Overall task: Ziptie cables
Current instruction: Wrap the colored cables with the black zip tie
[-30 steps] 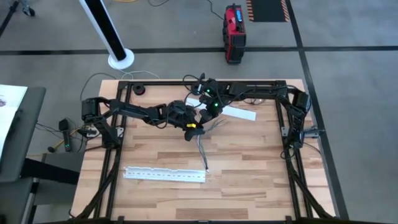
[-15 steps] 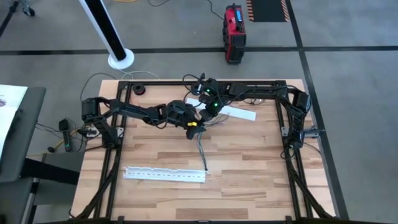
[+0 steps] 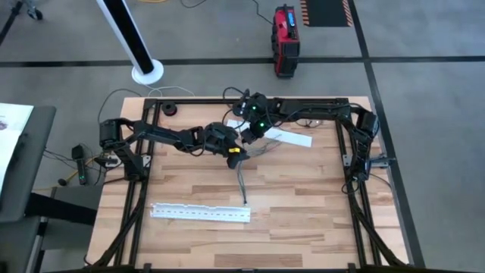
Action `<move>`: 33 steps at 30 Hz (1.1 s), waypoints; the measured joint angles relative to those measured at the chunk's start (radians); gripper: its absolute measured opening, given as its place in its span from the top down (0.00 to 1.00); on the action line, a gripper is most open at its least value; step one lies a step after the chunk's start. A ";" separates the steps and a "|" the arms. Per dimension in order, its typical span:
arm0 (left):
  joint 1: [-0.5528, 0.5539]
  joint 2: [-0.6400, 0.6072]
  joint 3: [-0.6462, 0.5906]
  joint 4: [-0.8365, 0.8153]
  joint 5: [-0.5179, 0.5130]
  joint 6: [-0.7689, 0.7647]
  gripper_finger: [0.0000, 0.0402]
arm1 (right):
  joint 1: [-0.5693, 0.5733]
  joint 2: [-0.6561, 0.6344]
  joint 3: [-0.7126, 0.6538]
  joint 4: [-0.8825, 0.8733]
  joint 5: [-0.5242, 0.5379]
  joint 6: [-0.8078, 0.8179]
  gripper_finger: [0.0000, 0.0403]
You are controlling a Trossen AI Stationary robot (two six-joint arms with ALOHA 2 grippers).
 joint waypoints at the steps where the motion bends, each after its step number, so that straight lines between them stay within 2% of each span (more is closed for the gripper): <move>1: 0.000 0.000 0.000 -0.005 -0.006 -0.002 0.51 | -0.001 0.000 0.000 0.006 0.001 0.000 1.00; 10: -0.002 0.000 0.000 -0.016 -0.101 0.000 0.51 | 0.009 -0.014 0.000 0.060 0.004 0.027 1.00; 15: -0.002 0.000 0.000 -0.030 -0.110 -0.001 0.51 | -0.002 -0.018 0.000 0.078 0.010 0.037 1.00; 17: -0.002 0.000 0.000 -0.039 -0.107 -0.028 0.51 | -0.009 -0.018 0.000 0.066 0.065 0.034 1.00; 19: -0.001 0.000 0.000 -0.053 -0.064 -0.068 0.51 | -0.021 -0.018 0.000 0.043 0.120 0.018 1.00; 22: -0.005 0.000 0.000 -0.072 0.091 -0.131 0.51 | -0.047 -0.018 0.000 0.021 0.184 -0.010 1.00; 26: -0.024 0.000 0.000 -0.073 0.246 -0.200 0.51 | -0.081 -0.018 0.000 0.017 0.181 -0.072 1.00; 30: -0.028 -0.040 0.000 -0.066 0.272 -0.241 0.51 | -0.113 -0.018 0.000 -0.067 0.136 -0.130 0.94; 33: -0.017 -0.094 0.000 -0.075 0.222 -0.238 0.51 | -0.114 -0.021 0.000 -0.148 0.106 -0.223 0.86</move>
